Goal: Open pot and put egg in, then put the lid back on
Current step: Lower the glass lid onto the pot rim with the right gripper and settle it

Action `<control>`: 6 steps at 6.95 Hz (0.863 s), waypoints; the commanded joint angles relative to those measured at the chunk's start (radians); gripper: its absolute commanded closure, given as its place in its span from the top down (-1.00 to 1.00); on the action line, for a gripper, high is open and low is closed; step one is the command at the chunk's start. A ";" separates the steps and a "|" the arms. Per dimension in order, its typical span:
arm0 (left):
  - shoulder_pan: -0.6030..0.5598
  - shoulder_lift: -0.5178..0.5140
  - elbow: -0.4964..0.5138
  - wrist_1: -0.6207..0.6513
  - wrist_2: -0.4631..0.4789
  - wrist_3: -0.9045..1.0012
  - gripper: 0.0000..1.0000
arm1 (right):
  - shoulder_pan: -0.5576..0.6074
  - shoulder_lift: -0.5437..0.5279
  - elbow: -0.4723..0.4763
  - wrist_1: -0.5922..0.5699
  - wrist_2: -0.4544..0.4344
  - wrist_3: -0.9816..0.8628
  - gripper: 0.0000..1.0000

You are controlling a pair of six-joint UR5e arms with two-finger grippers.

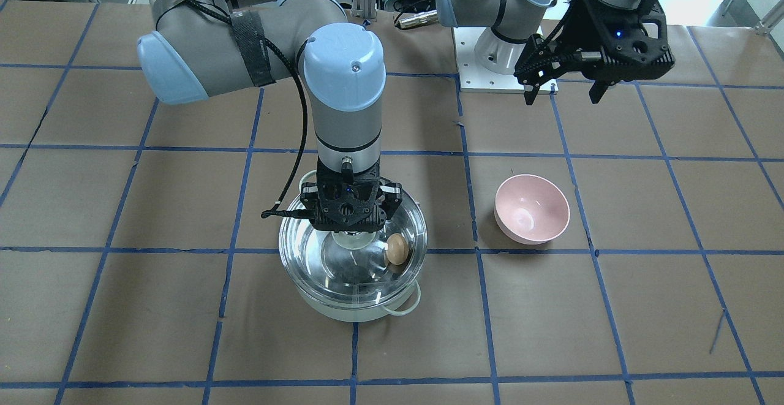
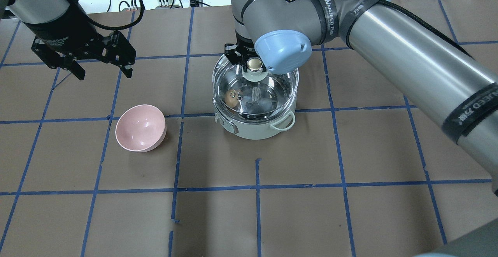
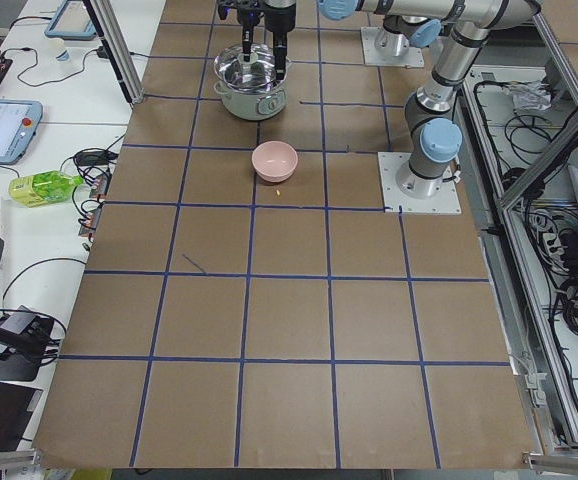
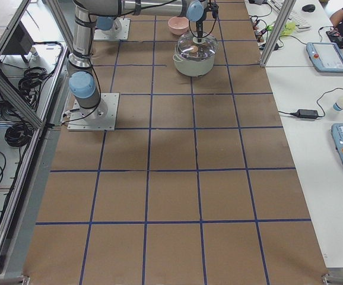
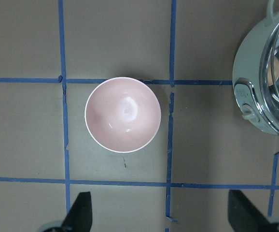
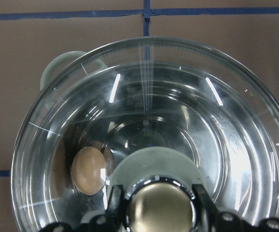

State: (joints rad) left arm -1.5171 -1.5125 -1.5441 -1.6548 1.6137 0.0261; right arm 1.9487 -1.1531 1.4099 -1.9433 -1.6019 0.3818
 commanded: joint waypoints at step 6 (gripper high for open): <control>0.000 0.003 -0.004 0.001 0.002 0.000 1.00 | 0.002 0.001 0.014 -0.022 0.000 0.000 -0.60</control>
State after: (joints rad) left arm -1.5171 -1.5100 -1.5483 -1.6537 1.6141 0.0254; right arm 1.9504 -1.1521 1.4234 -1.9650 -1.6015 0.3819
